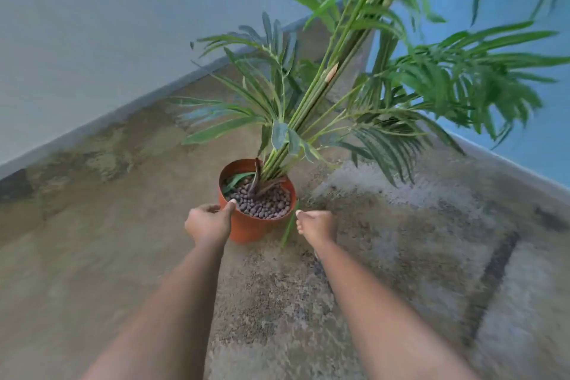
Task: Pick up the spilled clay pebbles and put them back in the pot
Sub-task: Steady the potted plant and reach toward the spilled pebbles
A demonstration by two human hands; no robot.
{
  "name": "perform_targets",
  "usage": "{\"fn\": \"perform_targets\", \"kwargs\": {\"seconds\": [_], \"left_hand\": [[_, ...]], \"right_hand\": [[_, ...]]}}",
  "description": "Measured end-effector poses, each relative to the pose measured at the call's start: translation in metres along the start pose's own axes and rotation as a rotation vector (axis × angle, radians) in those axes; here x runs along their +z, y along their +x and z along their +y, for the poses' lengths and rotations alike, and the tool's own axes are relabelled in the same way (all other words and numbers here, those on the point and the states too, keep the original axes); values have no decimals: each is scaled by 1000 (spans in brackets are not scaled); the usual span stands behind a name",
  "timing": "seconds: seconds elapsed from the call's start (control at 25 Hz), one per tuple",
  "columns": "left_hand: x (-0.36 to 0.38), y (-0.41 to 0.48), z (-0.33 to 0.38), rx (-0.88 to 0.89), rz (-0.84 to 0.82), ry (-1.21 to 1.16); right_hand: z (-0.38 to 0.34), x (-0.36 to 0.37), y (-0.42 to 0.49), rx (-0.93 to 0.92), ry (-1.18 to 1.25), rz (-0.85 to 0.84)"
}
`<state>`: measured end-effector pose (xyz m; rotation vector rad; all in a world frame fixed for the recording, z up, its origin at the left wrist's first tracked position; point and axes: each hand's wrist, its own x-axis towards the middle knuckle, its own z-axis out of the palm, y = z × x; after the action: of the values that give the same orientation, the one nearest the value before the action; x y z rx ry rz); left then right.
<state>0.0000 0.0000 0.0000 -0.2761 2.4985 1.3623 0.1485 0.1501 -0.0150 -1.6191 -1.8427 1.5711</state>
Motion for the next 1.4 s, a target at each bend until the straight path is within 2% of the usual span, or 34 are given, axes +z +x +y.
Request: {"fn": "perform_targets", "kwargs": {"seconds": [0.08, 0.2, 0.52, 0.72, 0.96, 1.04, 1.16, 1.4], "left_hand": [[8, 5, 1, 9, 32, -8], [16, 9, 6, 8, 73, 0], [10, 17, -5, -43, 162, -46], [-4, 18, -23, -105, 167, -130], [-17, 23, -64, -175, 136, -172], [-17, 28, -72, -187, 97, -163], [-12, 32, -73, -252, 149, -191], [-13, 15, -63, -204, 130, -209]], "right_hand": [[1, 14, 9, 17, 78, 4], [-2, 32, 19, -8, 60, 9], [-18, 36, 18, -39, -145, 101], [-16, 51, 13, -128, -149, 43], [-18, 71, 3, -257, -341, -15], [-21, 72, 4, -268, -394, -30], [-23, 67, 6, -263, -411, -60], [-22, 65, 9, -279, -380, -80]]}}
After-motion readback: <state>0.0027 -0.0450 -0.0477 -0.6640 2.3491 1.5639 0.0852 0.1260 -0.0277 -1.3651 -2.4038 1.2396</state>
